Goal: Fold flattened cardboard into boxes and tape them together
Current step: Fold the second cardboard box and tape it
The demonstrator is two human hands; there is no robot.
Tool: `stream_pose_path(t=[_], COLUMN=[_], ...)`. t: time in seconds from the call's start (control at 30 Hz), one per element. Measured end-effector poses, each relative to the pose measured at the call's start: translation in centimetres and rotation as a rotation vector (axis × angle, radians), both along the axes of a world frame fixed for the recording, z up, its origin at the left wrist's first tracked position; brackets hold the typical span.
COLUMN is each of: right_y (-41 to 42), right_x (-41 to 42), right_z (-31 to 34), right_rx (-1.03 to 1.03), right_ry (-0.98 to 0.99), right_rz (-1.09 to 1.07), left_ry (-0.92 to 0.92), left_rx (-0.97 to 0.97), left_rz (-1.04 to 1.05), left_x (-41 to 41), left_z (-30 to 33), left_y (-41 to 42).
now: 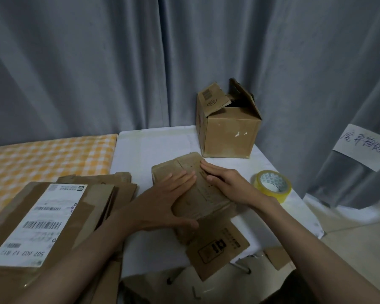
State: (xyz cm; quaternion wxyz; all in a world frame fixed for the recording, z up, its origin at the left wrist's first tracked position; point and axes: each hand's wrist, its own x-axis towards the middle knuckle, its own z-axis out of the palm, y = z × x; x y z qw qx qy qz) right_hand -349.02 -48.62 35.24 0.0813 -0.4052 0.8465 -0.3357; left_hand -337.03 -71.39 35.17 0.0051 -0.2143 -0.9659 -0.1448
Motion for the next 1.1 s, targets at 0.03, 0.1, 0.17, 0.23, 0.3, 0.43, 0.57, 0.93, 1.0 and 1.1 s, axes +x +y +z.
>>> stream_pose_path(t=[0.03,0.1,0.17,0.23,0.3,0.43,0.57,0.93,1.0,1.1], right_y=[0.2,1.0,2.9,5.6,8.4,11.2,11.2,-2.0,-4.6,-5.8], right_x=[0.1,0.2,-0.2,-0.9,-1.4,-0.6,0.2,4.1,5.1,5.9], right_z=[0.1,0.4,0.4,0.2,-0.2,-1.6,-2.3,2.5,2.1,0.6], right_rx=[-0.048,-0.169,-0.277,-0.201,0.051,0.394,0.565,-0.181,-0.203,-0.203], right_ry=[-0.005,-0.031,-0.015,0.022,0.047,0.056,0.249,0.34,0.379,0.496], right_rz=[-0.012,-0.115,-0.334,-0.571,-0.72,-0.748,-0.728,-0.719,-0.659,-0.634], left_ry=[0.001,0.004,0.02,0.045,0.077,0.123,0.136,0.173,0.168,0.073], left_rx=[-0.012,-0.015,-0.015,-0.015,0.017,0.046,0.07,0.063,0.152,0.312], left_rz=[-0.004,-0.002,0.002,0.011,0.034,0.139,0.181,0.17,0.165,0.179], left_x=[0.0,0.0,0.1,0.2,0.2,0.0,0.1,0.2,0.3,0.6], left_z=[0.0,0.0,-0.1,-0.2,-0.4,-1.0,-1.4,-1.3,-1.2,-1.0], left_y=[0.2,0.3,0.3,0.5,0.9,2.4,3.0,2.8,2.8,2.5])
